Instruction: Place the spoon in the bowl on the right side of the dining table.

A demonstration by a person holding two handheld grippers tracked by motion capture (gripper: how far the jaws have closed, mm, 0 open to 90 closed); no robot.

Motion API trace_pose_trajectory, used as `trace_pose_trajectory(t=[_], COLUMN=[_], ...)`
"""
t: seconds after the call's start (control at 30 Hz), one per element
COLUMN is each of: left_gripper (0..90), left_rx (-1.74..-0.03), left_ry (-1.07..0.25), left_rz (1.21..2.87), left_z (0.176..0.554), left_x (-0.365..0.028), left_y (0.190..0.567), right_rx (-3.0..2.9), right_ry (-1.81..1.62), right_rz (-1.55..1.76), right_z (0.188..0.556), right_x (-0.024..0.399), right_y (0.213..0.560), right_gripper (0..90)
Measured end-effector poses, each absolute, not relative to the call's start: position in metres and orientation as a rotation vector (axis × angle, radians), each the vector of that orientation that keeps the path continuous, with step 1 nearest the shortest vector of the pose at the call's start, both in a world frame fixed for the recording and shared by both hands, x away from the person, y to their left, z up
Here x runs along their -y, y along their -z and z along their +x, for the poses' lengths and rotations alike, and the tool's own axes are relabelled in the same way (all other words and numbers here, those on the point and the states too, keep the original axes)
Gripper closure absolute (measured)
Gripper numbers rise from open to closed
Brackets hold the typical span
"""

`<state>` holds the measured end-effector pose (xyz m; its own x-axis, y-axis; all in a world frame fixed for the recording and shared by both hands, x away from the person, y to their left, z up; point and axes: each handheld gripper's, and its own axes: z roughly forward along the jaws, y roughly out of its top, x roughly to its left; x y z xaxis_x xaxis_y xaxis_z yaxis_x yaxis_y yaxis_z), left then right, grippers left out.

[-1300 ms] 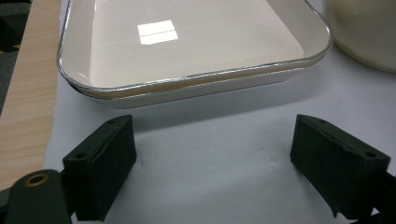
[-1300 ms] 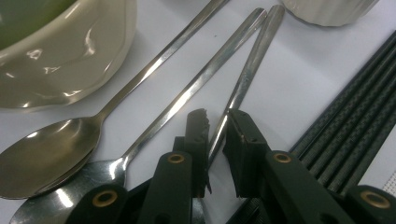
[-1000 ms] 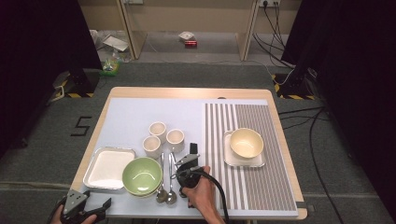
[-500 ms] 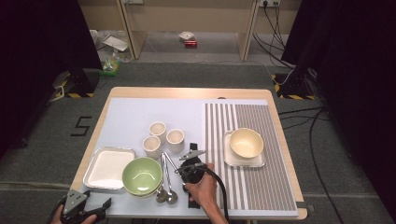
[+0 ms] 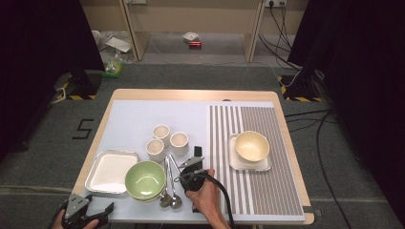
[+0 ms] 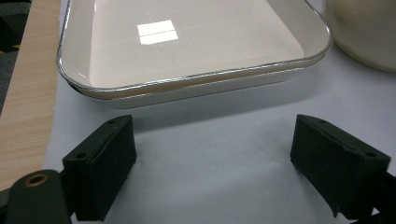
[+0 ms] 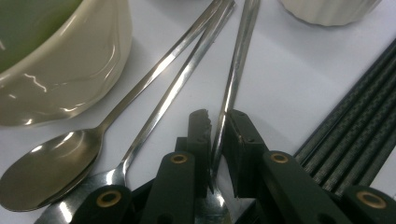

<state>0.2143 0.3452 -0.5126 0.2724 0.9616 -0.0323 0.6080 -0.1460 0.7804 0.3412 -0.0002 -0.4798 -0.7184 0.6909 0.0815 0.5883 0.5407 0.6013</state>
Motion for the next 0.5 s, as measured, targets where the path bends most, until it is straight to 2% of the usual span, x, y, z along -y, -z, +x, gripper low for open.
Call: trace_pose_trajectory(t=[0.13,0.5], left_gripper=[12.9,12.9], left_rx=[-1.419,-1.419], left_ry=[-0.645,-0.645], left_rz=[1.848,1.849], left_z=[0.2144,0.2144], left_x=[-0.3452,-0.3453], left_y=[0.5125,0.5125], right_rx=[-2.605,-2.567], right_ry=[-0.928,-0.936], right_rz=[1.095,1.111], right_z=[0.3422,0.3460], right_x=[0.0005,0.0037], right_y=[0.4800,0.4793], right_gripper=[85.3,86.2])
